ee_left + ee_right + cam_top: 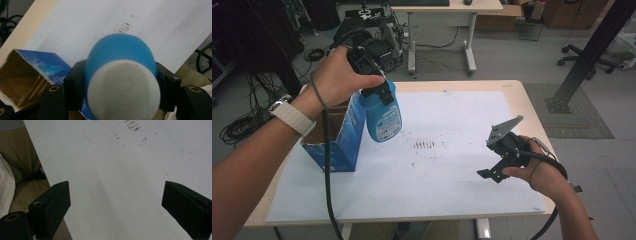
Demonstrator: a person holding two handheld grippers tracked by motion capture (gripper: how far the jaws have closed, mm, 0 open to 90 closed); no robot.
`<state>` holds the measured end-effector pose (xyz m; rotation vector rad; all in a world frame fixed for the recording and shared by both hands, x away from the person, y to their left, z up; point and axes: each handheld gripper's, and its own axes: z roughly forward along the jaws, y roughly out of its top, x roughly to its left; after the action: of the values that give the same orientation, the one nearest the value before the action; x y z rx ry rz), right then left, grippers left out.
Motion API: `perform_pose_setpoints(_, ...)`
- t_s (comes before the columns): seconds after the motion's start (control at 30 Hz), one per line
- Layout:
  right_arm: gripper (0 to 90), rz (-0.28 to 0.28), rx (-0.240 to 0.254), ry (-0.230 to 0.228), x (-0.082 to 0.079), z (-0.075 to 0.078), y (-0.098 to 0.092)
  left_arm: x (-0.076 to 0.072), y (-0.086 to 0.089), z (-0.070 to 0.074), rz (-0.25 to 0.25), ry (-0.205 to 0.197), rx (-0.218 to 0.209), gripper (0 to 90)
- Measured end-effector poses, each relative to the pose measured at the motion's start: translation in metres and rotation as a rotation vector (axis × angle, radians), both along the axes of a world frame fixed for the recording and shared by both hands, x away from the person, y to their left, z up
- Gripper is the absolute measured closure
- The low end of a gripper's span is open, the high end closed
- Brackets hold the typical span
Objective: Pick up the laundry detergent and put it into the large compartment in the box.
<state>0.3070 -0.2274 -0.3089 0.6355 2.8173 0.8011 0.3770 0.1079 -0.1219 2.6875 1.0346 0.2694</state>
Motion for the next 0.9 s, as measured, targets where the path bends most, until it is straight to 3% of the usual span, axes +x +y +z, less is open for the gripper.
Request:
perform_pose_setpoints(0.4,8.4,0.007,0.005,-0.005,0.001,0.001,0.0,0.004,0.014,0.013,0.139,0.011,-0.013,37.4)
perform_pose_setpoints(0.9,8.4,0.032,0.011,-0.011,0.009,0.002,0.006,0.008,0.037,0.028,0.265,0.009,-0.011,37.4)
